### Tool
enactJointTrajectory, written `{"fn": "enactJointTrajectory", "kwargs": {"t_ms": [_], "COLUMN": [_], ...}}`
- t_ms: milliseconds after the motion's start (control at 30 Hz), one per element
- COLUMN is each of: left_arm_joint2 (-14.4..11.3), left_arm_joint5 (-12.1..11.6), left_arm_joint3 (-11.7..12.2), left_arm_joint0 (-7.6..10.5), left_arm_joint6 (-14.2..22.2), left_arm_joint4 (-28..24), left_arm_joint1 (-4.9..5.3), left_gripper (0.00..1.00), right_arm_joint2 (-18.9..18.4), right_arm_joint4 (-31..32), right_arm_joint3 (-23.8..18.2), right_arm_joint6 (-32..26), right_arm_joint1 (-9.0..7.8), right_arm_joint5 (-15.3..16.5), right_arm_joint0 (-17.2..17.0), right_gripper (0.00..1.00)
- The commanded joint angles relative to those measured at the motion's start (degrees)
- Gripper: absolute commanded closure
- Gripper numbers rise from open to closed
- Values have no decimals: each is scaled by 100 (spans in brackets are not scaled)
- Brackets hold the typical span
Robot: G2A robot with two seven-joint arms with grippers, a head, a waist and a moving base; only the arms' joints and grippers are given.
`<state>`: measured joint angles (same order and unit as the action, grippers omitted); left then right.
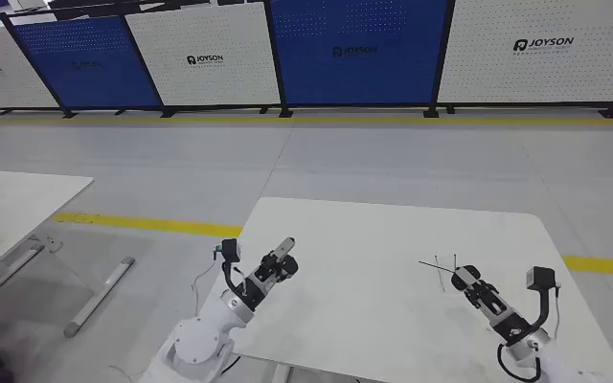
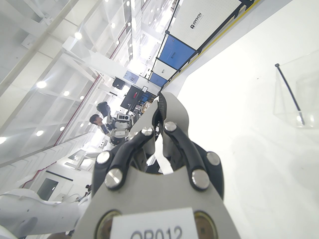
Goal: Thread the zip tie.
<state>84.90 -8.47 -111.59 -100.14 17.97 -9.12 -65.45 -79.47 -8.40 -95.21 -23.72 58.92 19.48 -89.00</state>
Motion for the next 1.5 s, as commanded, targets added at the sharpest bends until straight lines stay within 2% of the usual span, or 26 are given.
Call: {"fn": "enactJointTrajectory", "kwargs": {"t_ms": [0,167,233,600,667,833,900,967,1200,1333,1467], "left_arm_joint2": [-194,-737,-855,-890,-956,-1470,-1677,-1882,-1900,-1900,-1900], "left_arm_joint5": [25,237,395,447,480,570,613,754,792,792,792], "left_arm_joint3": [-16,122,215,222,282,476,556,641,650,650,650], "left_arm_joint0": [82,456,577,600,622,870,991,1128,1148,1148,1148], "left_arm_joint6": [112,163,73,1,-25,138,165,68,19,19,19], "left_arm_joint4": [177,790,934,961,1054,1849,2041,2106,2119,2119,2119], "left_arm_joint1": [-5,-35,-48,-56,-59,-76,-95,-130,-136,-136,-136], "left_gripper": [0,0,0,0,0,0,0,0,0,0,0], "right_arm_joint2": [0,0,0,0,0,0,0,0,11,157,423], "right_arm_joint4": [0,0,0,0,0,0,0,0,-2,-128,-45], "right_arm_joint3": [0,0,0,0,0,0,0,0,-15,-20,106], "right_arm_joint6": [0,0,0,0,0,0,0,0,-15,-584,-751], "right_arm_joint1": [0,0,0,0,0,0,0,0,2,11,53], "right_arm_joint5": [0,0,0,0,0,0,0,0,0,0,-80], "right_arm_joint0": [0,0,0,0,0,0,0,0,-1,112,329], "right_gripper": [100,100,100,100,100,100,100,100,100,100,100]}}
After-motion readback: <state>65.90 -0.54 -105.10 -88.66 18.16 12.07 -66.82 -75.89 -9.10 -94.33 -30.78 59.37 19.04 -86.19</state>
